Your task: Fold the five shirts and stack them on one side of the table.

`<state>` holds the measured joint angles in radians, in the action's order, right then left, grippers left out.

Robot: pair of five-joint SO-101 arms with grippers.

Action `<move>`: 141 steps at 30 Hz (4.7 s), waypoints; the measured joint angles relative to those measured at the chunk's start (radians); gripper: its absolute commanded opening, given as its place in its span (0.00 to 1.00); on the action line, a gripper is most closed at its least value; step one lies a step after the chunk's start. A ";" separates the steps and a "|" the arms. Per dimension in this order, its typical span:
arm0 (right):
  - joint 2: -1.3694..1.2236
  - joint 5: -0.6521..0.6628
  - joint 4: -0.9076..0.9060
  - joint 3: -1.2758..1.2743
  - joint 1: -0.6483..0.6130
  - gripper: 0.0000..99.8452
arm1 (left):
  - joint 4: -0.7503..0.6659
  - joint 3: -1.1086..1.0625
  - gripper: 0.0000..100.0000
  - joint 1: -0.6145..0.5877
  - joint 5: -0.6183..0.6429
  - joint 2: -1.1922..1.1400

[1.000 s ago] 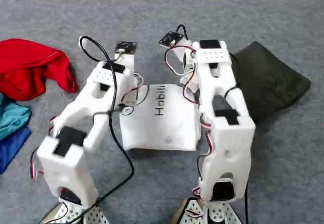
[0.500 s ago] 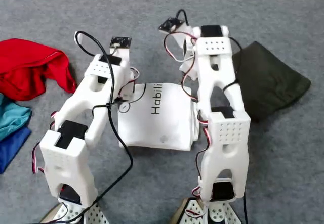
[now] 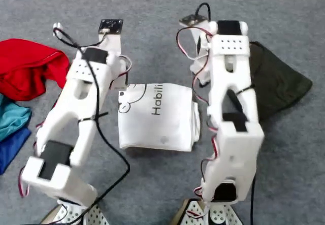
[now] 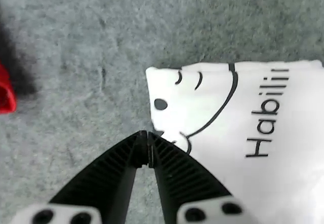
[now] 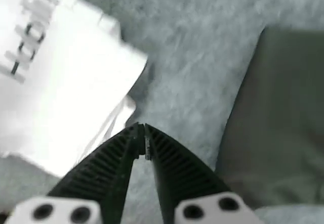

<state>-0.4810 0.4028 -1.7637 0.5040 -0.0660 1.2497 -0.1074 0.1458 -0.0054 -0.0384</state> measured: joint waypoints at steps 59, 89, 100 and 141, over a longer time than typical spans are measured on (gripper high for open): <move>0.413 -0.887 0.606 -1.049 -0.358 0.51 | -0.559 -0.845 0.02 -0.454 -0.118 0.308; 0.259 -0.835 0.574 -0.942 -0.206 0.00 | -0.559 -0.845 0.02 -0.454 -0.118 0.308; 0.235 -0.548 0.338 -0.364 0.109 0.00 | -0.559 -0.845 0.02 -0.454 -0.118 0.308; -0.367 -0.255 0.069 0.385 0.618 0.41 | -0.559 -0.845 0.02 -0.454 -0.118 0.308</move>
<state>-0.8477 0.1481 -1.6947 0.8892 0.5524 0.6912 -0.9528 -0.3084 -0.1235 0.2700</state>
